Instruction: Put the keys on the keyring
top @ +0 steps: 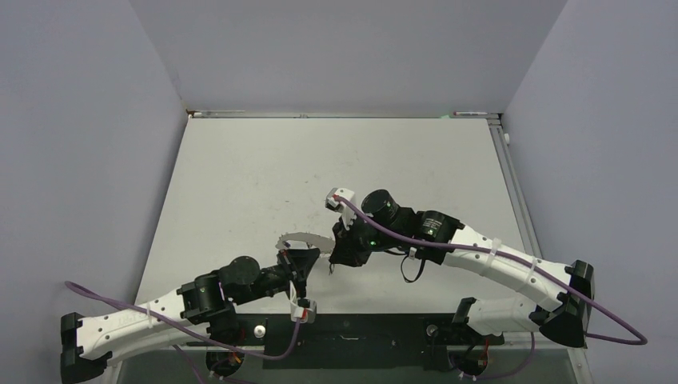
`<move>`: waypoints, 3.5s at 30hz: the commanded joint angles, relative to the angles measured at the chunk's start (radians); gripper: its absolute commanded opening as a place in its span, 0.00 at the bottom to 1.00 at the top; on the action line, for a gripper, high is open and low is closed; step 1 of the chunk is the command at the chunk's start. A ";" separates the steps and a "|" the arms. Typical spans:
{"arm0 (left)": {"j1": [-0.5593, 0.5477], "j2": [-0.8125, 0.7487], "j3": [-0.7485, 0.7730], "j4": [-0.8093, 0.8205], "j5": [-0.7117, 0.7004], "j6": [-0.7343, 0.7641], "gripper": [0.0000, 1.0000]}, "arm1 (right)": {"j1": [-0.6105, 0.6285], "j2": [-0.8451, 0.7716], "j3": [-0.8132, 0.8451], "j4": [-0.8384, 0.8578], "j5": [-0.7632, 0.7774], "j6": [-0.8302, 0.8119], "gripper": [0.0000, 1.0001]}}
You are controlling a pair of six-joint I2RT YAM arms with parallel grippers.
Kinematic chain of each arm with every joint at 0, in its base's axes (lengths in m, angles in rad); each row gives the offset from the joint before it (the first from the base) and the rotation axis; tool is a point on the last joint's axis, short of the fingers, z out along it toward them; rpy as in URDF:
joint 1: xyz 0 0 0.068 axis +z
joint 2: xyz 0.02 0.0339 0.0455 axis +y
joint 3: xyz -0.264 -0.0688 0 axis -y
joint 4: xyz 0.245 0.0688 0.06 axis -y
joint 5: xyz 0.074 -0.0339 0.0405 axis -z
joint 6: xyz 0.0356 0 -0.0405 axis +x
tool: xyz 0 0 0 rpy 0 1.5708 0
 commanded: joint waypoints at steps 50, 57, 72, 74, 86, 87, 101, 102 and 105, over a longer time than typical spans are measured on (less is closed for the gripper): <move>-0.031 -0.004 0.015 0.041 -0.026 0.027 0.00 | 0.038 0.047 0.090 0.038 0.130 0.022 0.05; -0.031 -0.001 0.012 0.039 -0.023 0.028 0.00 | 0.041 0.058 0.099 0.028 0.142 0.017 0.05; -0.036 0.003 0.012 0.034 -0.030 0.036 0.00 | 0.064 0.075 0.111 0.016 0.150 0.015 0.05; -0.037 0.004 0.012 0.034 -0.035 0.032 0.00 | 0.074 0.080 0.115 0.011 0.149 0.017 0.05; -0.036 0.006 0.012 0.041 -0.061 0.023 0.00 | 0.117 0.091 0.122 0.008 0.169 0.028 0.05; -0.036 0.007 0.013 0.041 -0.064 0.021 0.00 | 0.122 0.092 0.123 0.009 0.171 0.030 0.05; -0.036 0.040 0.019 0.070 -0.136 0.010 0.00 | 0.201 0.125 0.152 -0.001 0.257 0.080 0.05; -0.036 0.042 0.020 0.076 -0.144 0.009 0.00 | 0.207 0.128 0.155 -0.002 0.267 0.084 0.05; -0.036 0.043 0.020 0.086 -0.162 0.009 0.00 | 0.220 0.133 0.161 -0.008 0.288 0.097 0.05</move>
